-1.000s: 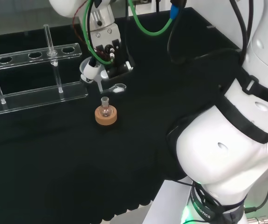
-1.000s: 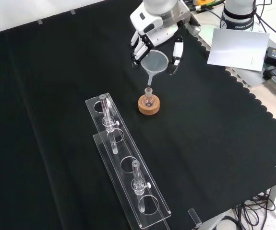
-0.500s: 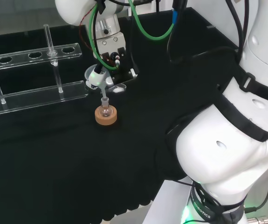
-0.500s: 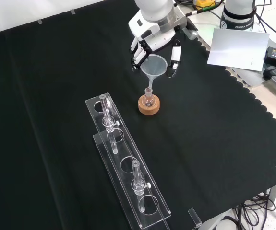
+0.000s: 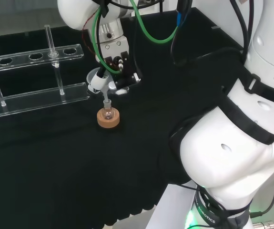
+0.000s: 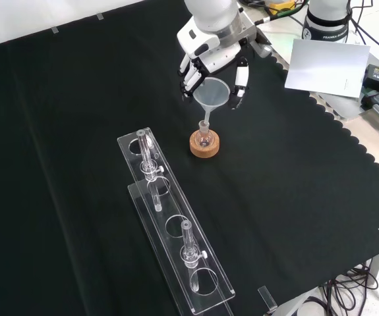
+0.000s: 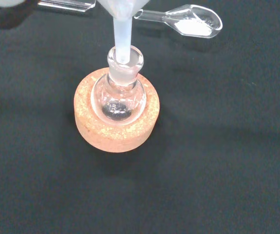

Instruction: Place the funnel on the round-bottom flask.

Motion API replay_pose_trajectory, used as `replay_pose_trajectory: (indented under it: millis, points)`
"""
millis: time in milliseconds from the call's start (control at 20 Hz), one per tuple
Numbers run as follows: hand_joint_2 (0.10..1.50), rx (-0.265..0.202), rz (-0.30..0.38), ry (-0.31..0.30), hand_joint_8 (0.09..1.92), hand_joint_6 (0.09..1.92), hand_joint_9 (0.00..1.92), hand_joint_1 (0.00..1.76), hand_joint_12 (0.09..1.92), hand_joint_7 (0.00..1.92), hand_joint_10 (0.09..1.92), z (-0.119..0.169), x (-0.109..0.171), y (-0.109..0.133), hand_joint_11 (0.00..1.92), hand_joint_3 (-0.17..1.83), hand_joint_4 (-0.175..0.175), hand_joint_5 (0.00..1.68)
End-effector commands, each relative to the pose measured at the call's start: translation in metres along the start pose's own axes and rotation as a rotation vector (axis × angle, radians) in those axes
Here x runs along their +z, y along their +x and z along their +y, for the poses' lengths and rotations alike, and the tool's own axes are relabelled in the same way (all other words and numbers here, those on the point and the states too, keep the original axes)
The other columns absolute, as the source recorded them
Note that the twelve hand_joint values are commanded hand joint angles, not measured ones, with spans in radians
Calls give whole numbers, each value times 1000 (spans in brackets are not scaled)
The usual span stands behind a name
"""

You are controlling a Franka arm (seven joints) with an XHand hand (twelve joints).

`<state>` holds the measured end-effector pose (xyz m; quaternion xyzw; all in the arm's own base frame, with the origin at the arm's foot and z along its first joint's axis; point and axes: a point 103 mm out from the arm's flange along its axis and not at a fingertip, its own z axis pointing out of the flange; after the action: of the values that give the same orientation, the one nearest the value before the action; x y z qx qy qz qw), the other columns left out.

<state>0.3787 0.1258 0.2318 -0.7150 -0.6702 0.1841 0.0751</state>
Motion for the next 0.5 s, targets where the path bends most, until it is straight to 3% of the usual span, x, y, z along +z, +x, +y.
replay_pose_trajectory:
  millis: [50,500]
  points:
    - [751,4,0,5,819,642,1104,784,1196,810,574,6,6,5,698,477,-60,593]
    - [753,10,9,26,820,646,1102,785,1196,810,577,15,21,6,700,478,-61,597]
